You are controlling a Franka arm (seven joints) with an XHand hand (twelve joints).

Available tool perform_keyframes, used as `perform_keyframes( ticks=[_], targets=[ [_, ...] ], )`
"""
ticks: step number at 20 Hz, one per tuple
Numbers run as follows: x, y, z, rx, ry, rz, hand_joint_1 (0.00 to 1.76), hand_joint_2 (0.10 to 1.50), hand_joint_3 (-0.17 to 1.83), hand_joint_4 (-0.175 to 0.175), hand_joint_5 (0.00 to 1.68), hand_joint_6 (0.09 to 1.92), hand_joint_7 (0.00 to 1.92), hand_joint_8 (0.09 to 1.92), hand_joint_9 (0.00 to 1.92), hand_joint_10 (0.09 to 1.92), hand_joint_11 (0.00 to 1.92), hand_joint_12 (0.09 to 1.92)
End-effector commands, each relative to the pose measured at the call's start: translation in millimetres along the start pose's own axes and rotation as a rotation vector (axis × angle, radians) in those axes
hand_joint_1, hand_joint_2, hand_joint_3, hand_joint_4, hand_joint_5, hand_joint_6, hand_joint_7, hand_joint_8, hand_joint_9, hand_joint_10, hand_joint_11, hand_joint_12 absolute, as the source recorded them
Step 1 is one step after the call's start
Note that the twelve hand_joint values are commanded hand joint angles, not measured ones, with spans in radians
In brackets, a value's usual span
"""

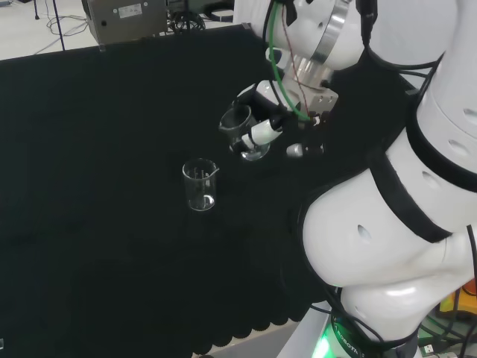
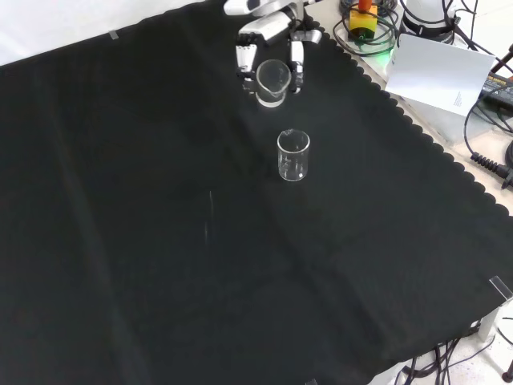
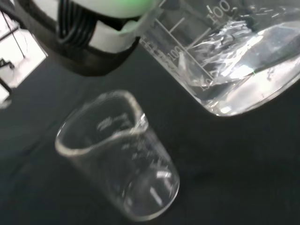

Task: Pour the water from the handheld beaker into the one on the table.

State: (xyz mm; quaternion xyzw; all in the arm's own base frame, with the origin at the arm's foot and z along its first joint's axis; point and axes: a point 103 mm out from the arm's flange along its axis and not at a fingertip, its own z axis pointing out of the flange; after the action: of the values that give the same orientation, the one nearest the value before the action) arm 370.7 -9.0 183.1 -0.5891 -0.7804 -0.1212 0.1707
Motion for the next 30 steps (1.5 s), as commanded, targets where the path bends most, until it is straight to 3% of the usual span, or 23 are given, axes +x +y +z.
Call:
perform_keyframes(
  ticks=[1,6,12,30],
  targets=[
    [29.2,-7.9,8.7,0.085,-0.157,-0.036,1.32,1.02,-0.17,-0.175,1.43,0.22,1.52,0.11,1.83,0.12,1.38,0.65],
    [33.0,-4.6,6.6,0.119,-0.245,-0.032,1.32,1.03,-0.17,-0.175,1.38,0.31,1.46,0.23,1.79,0.2,1.35,0.7],
    [35.9,0.4,8.6,0.171,-0.335,-0.035,1.31,1.05,-0.17,-0.175,1.31,0.45,1.37,0.42,1.69,0.44,1.34,0.73],
    [56.2,15.9,13.3,0.337,-0.574,0.002,1.31,1.05,-0.17,-0.175,1.29,0.5,1.34,0.48,1.64,0.56,1.33,0.74]
  ],
)
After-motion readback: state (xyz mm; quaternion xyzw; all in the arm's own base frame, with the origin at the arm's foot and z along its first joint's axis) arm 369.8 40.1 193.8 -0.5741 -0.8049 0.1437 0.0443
